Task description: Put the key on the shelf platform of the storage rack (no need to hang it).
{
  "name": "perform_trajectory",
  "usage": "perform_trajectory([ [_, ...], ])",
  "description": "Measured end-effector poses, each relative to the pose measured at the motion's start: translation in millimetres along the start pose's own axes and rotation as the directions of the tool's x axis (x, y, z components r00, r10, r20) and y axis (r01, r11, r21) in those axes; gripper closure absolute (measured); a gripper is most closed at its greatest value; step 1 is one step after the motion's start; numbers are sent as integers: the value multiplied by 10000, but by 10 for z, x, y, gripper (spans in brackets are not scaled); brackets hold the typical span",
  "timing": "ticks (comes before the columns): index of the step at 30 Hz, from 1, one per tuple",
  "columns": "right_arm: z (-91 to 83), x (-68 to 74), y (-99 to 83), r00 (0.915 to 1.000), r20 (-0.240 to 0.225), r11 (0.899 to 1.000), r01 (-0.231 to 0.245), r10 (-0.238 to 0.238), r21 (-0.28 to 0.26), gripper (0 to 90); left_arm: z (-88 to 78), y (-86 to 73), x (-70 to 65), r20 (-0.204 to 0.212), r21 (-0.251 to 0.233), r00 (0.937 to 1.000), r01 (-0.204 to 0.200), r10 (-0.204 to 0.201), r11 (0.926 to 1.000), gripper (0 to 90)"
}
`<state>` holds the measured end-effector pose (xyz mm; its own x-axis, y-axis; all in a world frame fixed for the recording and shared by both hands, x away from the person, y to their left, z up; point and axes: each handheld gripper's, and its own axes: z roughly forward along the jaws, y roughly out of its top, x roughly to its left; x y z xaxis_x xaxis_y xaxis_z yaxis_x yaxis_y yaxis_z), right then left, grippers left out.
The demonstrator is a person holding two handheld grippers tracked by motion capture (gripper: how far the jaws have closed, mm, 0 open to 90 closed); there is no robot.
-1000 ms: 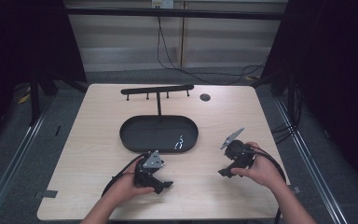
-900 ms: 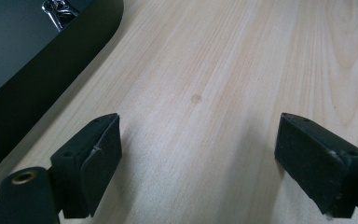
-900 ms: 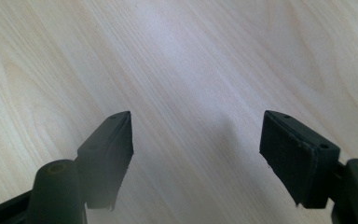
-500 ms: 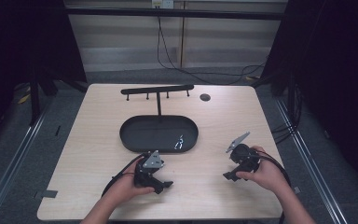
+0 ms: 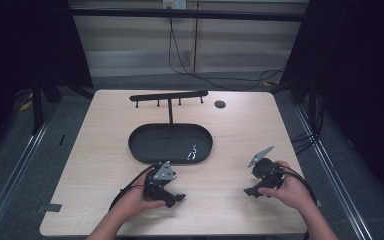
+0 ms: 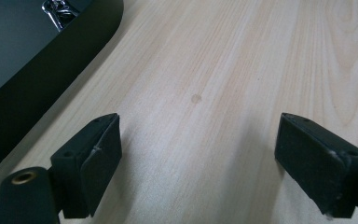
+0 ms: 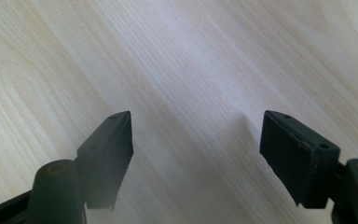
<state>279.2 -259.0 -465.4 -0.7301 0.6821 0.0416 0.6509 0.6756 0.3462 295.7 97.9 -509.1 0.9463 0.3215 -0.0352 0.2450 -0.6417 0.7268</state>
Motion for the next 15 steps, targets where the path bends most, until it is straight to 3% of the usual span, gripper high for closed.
perform_trajectory([
  [15, 51, -39, -173, 9993, 365, 9992, -101, 87, 390, 255, -1, 1, 0, -15, 17, 10000, -3, 3, 10000, 143],
])
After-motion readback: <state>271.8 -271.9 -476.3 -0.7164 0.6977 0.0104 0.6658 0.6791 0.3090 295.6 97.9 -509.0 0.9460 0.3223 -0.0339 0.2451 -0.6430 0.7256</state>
